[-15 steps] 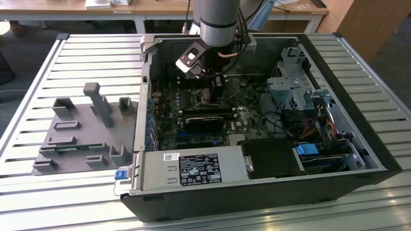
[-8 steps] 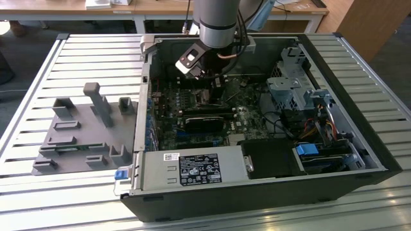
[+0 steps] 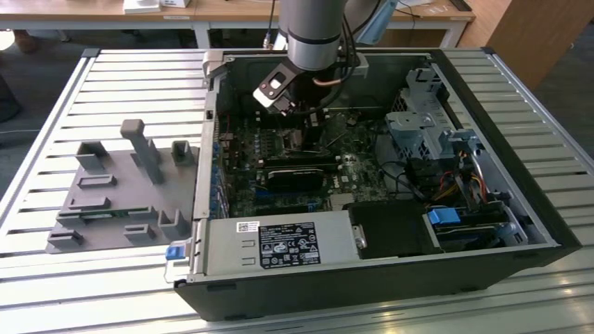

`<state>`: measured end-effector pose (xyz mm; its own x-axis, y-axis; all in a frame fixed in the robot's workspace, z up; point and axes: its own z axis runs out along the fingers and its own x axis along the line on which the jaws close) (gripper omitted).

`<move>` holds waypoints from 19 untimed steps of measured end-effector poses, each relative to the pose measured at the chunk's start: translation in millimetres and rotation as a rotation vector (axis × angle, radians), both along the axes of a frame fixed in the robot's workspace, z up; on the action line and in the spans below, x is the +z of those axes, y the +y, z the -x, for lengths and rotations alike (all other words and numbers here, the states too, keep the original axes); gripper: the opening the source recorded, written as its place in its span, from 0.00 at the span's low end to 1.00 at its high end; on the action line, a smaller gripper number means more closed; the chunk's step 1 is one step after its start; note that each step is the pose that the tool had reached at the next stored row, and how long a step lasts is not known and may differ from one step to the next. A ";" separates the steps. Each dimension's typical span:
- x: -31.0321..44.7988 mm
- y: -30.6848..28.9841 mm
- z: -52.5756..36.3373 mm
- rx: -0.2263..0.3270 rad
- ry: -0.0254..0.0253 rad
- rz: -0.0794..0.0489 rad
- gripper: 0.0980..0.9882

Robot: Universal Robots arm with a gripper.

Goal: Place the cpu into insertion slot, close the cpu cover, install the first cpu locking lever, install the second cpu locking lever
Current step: 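Place the cpu into insertion slot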

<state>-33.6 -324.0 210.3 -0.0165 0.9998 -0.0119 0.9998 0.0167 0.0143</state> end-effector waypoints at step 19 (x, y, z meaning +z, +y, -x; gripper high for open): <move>-8.9 5.6 0.6 -0.005 -0.0001 0.000 0.50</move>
<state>-34.2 -318.4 201.4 -0.0119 0.9999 -0.0119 0.9998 0.0121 0.0144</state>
